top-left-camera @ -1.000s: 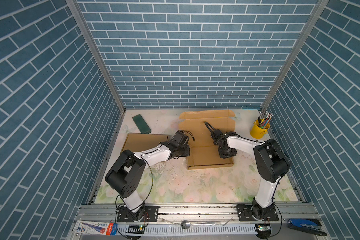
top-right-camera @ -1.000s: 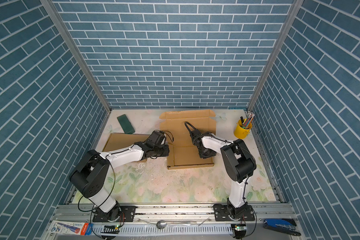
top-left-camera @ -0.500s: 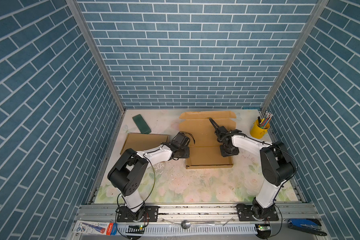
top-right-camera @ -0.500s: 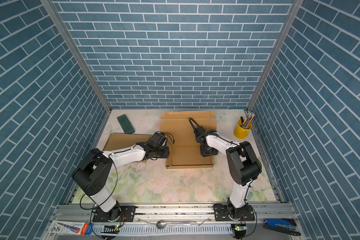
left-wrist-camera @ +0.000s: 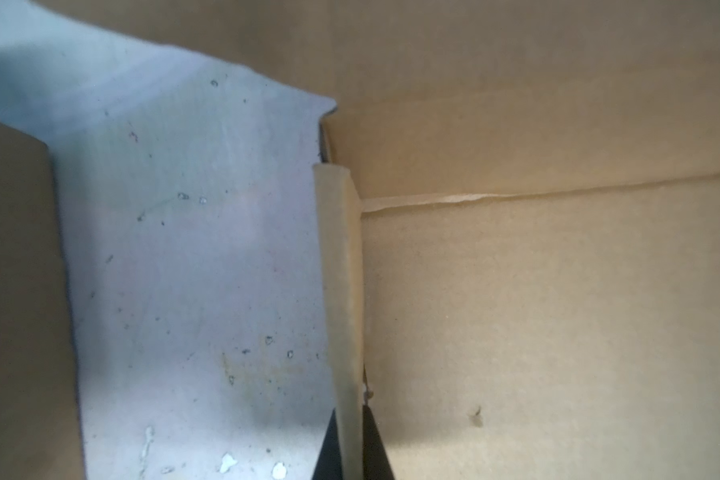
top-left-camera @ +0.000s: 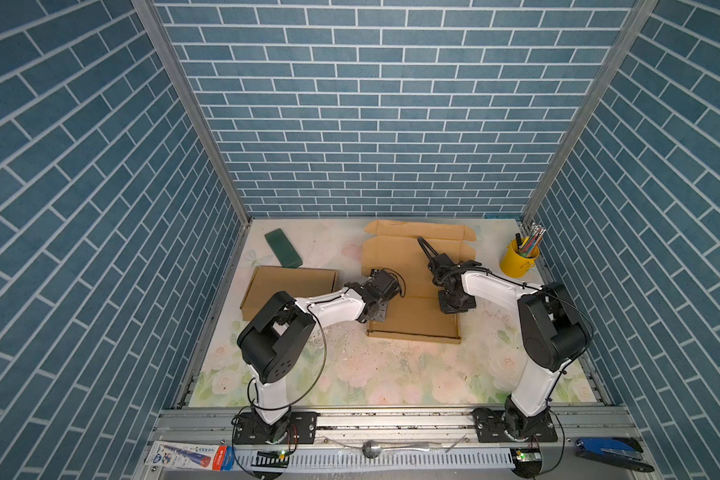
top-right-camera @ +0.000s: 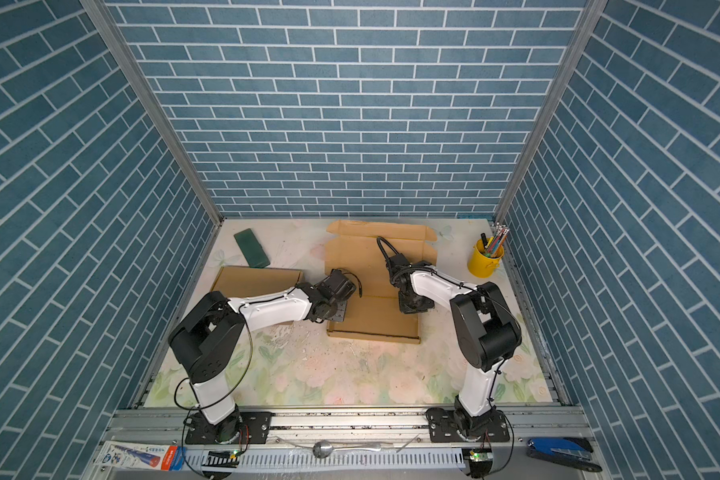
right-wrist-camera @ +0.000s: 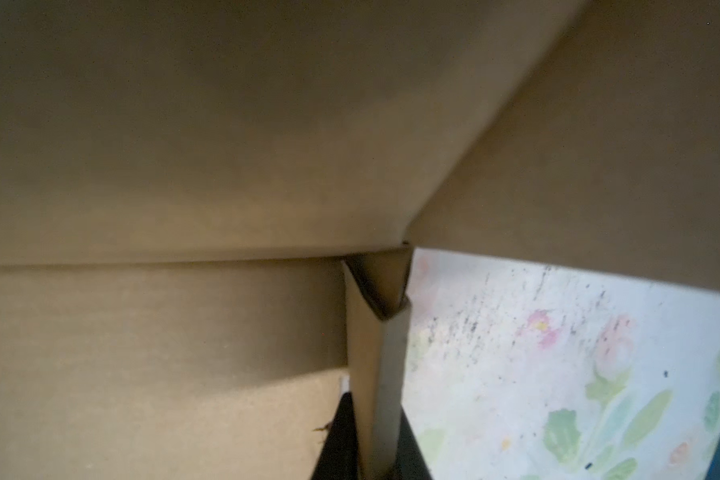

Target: Fold the paper box

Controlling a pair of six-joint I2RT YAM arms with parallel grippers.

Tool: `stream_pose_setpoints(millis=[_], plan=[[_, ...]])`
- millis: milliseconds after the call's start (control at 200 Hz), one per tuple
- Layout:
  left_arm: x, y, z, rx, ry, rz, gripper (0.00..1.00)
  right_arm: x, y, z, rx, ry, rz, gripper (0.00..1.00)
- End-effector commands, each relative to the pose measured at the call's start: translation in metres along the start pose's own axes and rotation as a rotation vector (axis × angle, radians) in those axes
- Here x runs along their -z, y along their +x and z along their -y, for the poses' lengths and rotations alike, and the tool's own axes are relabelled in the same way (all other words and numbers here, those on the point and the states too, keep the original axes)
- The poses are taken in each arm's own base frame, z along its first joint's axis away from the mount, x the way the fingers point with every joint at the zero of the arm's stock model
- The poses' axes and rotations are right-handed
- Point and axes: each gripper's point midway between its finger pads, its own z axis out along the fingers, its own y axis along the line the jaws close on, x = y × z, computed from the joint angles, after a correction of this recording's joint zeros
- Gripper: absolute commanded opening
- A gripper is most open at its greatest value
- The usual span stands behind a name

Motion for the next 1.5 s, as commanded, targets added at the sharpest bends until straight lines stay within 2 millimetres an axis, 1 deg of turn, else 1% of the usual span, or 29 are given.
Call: stream_pose_setpoints(millis=[0,130,365,465,575,630,715,805,885,1145,1270,1360,1495], plan=[[-0.012,0.027,-0.027,-0.078,-0.152,-0.086,0.0,-0.016,0.018,0.01,0.038,0.083,-0.049,0.06],[-0.01,0.025,-0.028,-0.075,-0.157,-0.078,0.0,-0.013,0.017,0.009,0.041,0.089,-0.037,0.03],[-0.013,0.027,-0.028,-0.073,-0.162,-0.086,0.0,-0.01,0.014,0.005,0.039,0.079,-0.026,0.02],[-0.014,0.028,-0.028,-0.071,-0.163,-0.087,0.0,-0.01,0.015,0.004,0.041,0.076,-0.027,0.04],[-0.012,0.027,-0.028,-0.065,-0.159,-0.088,0.0,-0.009,0.015,0.004,0.042,0.076,-0.026,0.12],[-0.011,0.026,-0.028,-0.064,-0.16,-0.086,0.04,-0.007,0.013,0.004,0.039,0.072,-0.019,0.15],[-0.011,0.026,-0.03,-0.062,-0.17,-0.087,0.08,-0.005,0.012,0.004,0.036,0.069,-0.013,0.18],[-0.015,0.03,-0.031,-0.06,-0.178,-0.105,0.17,-0.006,0.012,0.005,0.037,0.072,-0.016,0.21],[-0.012,0.03,-0.03,-0.054,-0.173,-0.11,0.2,-0.004,0.012,0.005,0.04,0.069,-0.016,0.26],[0.006,0.012,-0.031,-0.022,-0.134,-0.07,0.26,0.007,0.007,0.003,0.042,0.042,-0.003,0.38],[0.017,0.002,-0.029,-0.008,-0.107,-0.045,0.33,0.014,0.004,-0.001,0.038,0.01,0.005,0.44],[0.024,-0.005,-0.027,0.001,-0.087,-0.021,0.4,0.017,0.004,-0.004,0.032,-0.016,0.007,0.48],[0.03,-0.011,-0.026,0.009,-0.071,-0.003,0.45,0.02,0.002,-0.007,0.022,-0.039,0.009,0.51]])
